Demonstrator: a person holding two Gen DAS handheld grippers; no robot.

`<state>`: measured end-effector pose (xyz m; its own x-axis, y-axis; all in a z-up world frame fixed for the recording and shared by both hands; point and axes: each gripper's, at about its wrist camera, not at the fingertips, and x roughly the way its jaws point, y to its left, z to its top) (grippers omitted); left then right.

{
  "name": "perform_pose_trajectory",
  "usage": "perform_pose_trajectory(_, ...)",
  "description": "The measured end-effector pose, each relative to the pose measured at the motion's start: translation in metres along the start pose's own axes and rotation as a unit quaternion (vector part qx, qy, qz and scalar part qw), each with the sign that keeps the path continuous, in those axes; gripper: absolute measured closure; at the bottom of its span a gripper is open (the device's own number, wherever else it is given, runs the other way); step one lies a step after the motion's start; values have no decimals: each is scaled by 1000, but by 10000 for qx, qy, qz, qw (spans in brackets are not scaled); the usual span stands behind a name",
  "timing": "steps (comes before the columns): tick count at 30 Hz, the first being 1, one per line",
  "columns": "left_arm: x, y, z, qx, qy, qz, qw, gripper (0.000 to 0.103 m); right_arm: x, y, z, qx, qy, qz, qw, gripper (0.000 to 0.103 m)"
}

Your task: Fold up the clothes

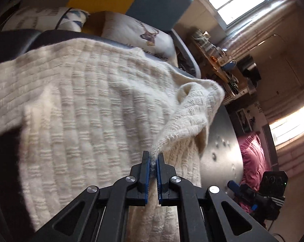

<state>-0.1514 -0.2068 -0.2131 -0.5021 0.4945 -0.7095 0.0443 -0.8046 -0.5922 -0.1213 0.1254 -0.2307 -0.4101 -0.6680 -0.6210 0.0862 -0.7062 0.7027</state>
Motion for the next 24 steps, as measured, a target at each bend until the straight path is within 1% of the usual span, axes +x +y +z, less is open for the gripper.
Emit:
perform_pose_trajectory(2,3,20,-5,-213,0,103,9997,97,18,0,4,-15,128,-104,9999,59)
perform_pose_trajectory(4,5,39,-10,-426,-21,186,9989,97,31,-1,12,73,207,-94,9997,59)
perform_pose_trajectory(7,5,49,-22,-714,-100,179,9972,97,35,-5,30,370,37,-116,9992,59)
perform_pose_trajectory(10,4,60,-28,-927,-235,17,9954,96,40,-18,57,600,-151,-347,9975,59)
perform_pose_trajectory(11,3,62,-30,-963,-259,-52,9950,94,45,-21,63,730,-142,-358,9966,59)
perform_pose_trajectory(16,1,70,-38,-1153,-319,-357,9922,94,70,-34,96,1354,-127,-381,9900,60)
perform_pose_trajectory(20,5,70,-34,-1128,-296,-378,9925,94,84,-32,104,1569,-293,-339,9866,60)
perform_pose_trajectory(24,10,70,-30,-1114,-262,-435,9925,94,88,-27,107,1612,-353,-297,9858,59)
